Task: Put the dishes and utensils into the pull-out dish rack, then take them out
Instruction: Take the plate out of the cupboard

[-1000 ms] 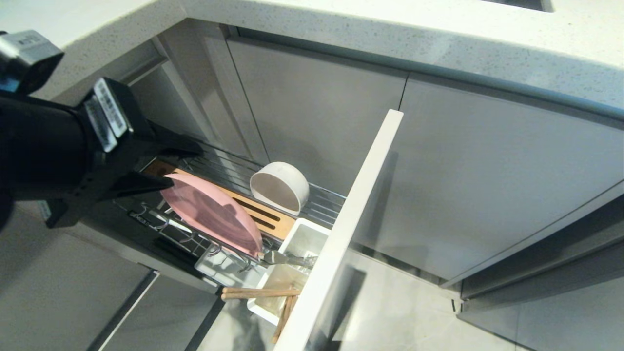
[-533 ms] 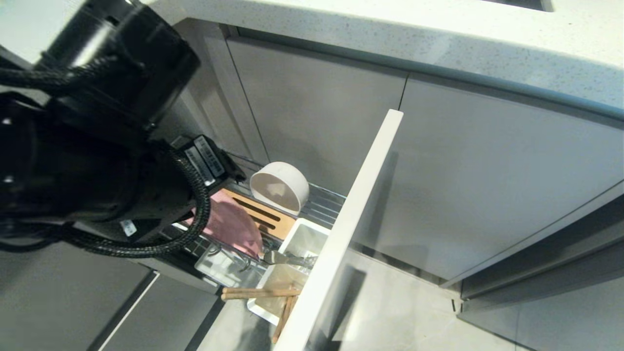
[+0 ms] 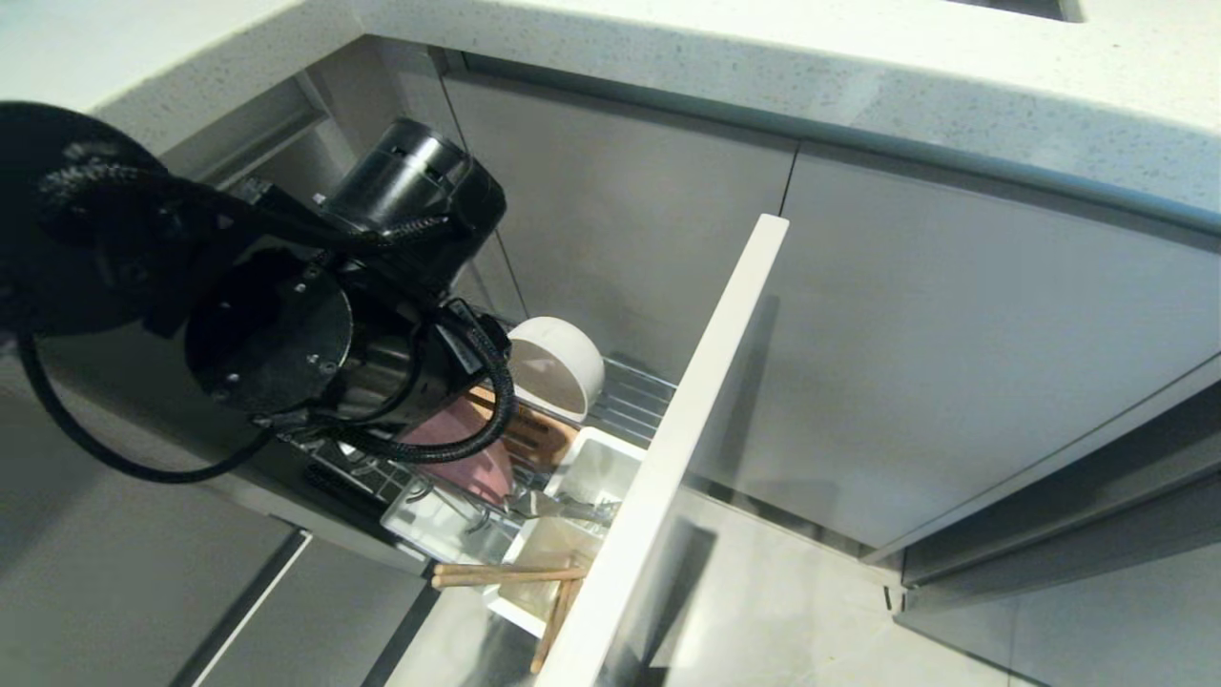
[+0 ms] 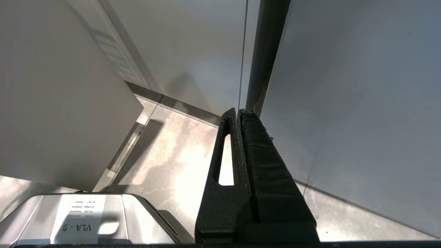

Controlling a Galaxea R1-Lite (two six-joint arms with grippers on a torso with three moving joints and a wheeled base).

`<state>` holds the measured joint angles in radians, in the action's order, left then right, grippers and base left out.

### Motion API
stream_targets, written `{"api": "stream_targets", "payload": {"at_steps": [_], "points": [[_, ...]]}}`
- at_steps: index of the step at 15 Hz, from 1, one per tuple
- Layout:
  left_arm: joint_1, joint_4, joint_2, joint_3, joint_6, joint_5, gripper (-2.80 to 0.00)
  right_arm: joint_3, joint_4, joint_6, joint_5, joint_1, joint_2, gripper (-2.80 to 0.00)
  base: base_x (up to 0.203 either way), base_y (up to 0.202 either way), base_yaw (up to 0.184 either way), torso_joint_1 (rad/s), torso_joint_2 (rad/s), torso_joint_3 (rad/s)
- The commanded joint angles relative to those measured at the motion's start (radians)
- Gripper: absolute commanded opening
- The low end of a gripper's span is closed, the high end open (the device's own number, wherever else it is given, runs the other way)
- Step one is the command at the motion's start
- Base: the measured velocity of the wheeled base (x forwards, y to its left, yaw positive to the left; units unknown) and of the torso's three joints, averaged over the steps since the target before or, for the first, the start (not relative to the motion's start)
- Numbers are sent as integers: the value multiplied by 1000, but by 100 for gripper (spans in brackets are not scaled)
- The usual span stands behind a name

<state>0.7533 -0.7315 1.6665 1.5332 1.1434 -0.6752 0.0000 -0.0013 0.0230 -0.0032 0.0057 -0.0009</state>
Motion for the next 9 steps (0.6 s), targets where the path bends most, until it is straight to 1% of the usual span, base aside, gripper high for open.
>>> {"api": "stream_targets", "payload": {"at_steps": [1,4,9], "points": [[-9,0,12,-4,6,-7,0,2,0,0,0,0,1,-280,0,0,0,0,0,0],[-15,17,12,-7,6,-25,0,2,0,0,0,0,1,-280,0,0,0,0,0,0],[-15,17,10,-11,2,-29,0,2,0,0,0,0,1,-280,0,0,0,0,0,0]]}}
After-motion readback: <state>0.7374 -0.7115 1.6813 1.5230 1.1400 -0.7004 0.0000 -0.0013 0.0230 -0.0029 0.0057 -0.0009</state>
